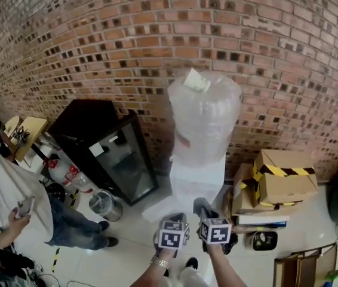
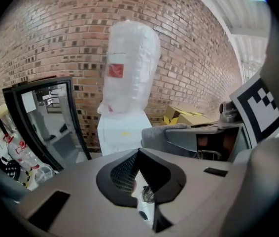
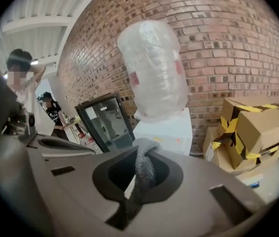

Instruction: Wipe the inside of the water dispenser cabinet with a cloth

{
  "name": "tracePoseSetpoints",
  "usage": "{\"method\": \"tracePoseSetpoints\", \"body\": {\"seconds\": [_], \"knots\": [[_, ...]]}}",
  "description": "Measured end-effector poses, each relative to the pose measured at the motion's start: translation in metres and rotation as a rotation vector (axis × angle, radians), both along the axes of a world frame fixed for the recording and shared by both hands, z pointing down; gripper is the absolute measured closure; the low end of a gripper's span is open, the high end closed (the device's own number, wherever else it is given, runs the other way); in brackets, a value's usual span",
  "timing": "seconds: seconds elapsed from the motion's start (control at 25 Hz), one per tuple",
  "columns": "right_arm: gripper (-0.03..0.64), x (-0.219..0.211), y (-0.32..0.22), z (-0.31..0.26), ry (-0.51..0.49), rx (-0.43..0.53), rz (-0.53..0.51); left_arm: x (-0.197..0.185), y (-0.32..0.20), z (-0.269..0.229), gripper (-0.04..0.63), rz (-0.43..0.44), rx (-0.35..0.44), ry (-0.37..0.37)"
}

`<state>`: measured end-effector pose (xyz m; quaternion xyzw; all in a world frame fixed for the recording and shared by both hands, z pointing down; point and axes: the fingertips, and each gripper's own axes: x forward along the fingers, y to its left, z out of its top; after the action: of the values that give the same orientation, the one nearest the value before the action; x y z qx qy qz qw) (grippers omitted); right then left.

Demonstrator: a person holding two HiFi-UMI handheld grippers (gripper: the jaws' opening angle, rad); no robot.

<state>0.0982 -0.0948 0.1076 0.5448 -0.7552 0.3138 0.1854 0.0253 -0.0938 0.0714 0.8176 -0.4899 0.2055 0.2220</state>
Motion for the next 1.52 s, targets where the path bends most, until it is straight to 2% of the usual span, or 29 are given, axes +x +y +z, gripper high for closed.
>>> {"method": "tracePoseSetpoints", "body": {"seconds": [0.2,0.52,0.72,0.92,1.52], "knots": [[0.607,-0.012,0.040,-0.035,-0.005,0.025,-0.001,-0.010,0.037,-0.026,0.594,0.030,0.027,-0.015],[0.606,-0.061,0.126,-0.061,0.005,0.032,0.036,-0.054,0.111,-0.057,0.594,0.073,0.062,-0.001],[0.607,-0.088,0.167,-0.071,0.003,0.046,0.047,-0.071,0.148,-0.059,0.594,0.101,0.069,-0.013],[0.607,-0.096,0.178,-0.088,0.024,0.072,0.029,-0.073,0.162,-0.072,0.594,0.115,0.088,-0.006],[0.607,-0.064,0.176,-0.105,0.024,0.107,0.022,-0.043,0.160,-0.085,0.594,0.123,0.116,-0.020]]}}
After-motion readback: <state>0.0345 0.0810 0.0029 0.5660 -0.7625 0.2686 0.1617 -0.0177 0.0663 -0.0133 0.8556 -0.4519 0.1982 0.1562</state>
